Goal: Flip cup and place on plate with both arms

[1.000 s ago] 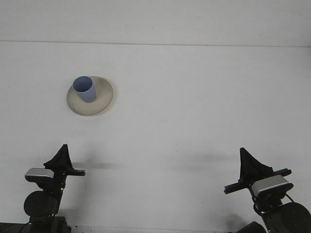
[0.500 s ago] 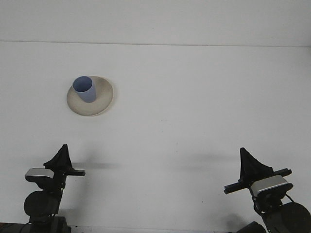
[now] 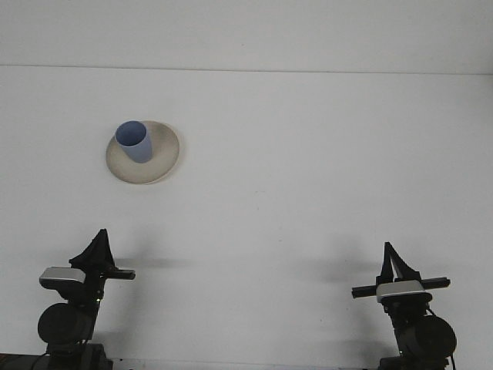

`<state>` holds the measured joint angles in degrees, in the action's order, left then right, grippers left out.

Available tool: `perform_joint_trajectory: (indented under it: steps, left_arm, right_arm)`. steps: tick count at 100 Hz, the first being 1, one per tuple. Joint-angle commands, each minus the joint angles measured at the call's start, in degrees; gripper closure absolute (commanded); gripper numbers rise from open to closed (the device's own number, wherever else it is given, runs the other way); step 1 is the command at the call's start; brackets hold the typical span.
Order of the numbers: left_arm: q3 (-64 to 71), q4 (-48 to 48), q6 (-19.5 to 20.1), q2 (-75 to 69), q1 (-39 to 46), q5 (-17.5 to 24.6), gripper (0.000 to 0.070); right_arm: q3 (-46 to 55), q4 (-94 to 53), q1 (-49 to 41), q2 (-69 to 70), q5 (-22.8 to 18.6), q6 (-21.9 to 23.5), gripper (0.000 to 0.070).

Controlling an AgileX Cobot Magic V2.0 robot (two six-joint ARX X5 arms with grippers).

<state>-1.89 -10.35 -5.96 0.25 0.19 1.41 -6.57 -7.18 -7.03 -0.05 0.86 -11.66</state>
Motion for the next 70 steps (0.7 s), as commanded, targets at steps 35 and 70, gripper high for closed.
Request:
perform_joint_trajectory:
  steps: [35,70]
  left_arm:
    - [1.09,-0.74,-0.37,-0.07,-0.04,-0.09,0.0687]
    - [1.09,-0.35,-0.37,-0.07,-0.04,-0.09,0.0687]
  right_arm:
    - [5.84,4.63,0.31,0.11,0.66,-1.68,0.0698]
    - [5.84,5.11,0.26,0.11,0.63,-1.66,0.0698]
